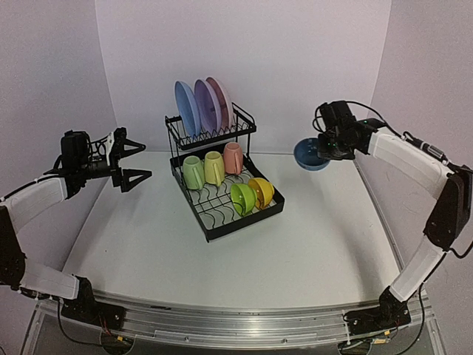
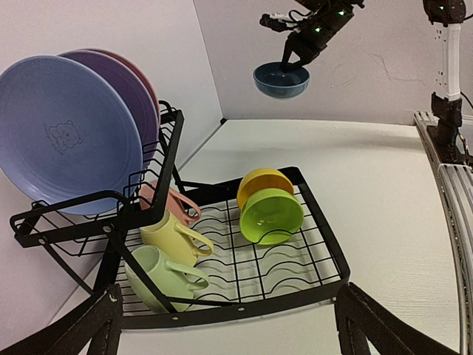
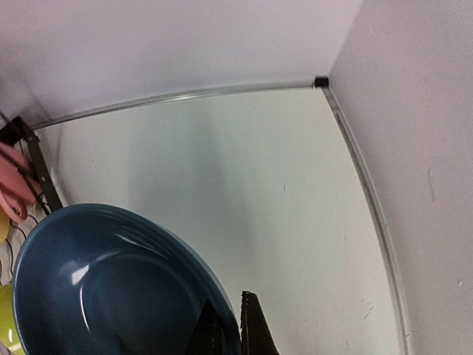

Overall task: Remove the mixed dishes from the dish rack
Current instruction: Place the bowl at the center of the board.

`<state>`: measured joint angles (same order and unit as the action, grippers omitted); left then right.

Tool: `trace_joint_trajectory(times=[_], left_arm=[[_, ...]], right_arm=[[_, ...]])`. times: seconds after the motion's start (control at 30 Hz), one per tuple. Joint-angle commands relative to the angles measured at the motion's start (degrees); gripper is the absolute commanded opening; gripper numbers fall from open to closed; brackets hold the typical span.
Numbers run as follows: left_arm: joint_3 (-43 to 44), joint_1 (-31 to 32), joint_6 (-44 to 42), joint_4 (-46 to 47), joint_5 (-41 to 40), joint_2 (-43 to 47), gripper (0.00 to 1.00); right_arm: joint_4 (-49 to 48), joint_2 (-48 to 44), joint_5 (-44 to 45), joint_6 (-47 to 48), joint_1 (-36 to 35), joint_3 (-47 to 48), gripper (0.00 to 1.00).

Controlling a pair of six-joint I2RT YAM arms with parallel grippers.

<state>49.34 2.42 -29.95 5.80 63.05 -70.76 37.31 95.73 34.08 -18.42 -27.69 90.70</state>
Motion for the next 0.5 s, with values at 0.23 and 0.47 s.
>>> trace_joint_trajectory(times=[0.23,0.47], left_arm=[[0.2,-0.1,3.0,0.1,1.6,1.9,1.0],[-1.3,-0.1,3.3,0.1,0.4,3.2,1.0]], right_arm=[[2.0,9.1,-21.0,-18.2,16.1,-2.1,0.0],[-2.5,16.1,-16.5,-18.7,17.3,-3.4,0.0]])
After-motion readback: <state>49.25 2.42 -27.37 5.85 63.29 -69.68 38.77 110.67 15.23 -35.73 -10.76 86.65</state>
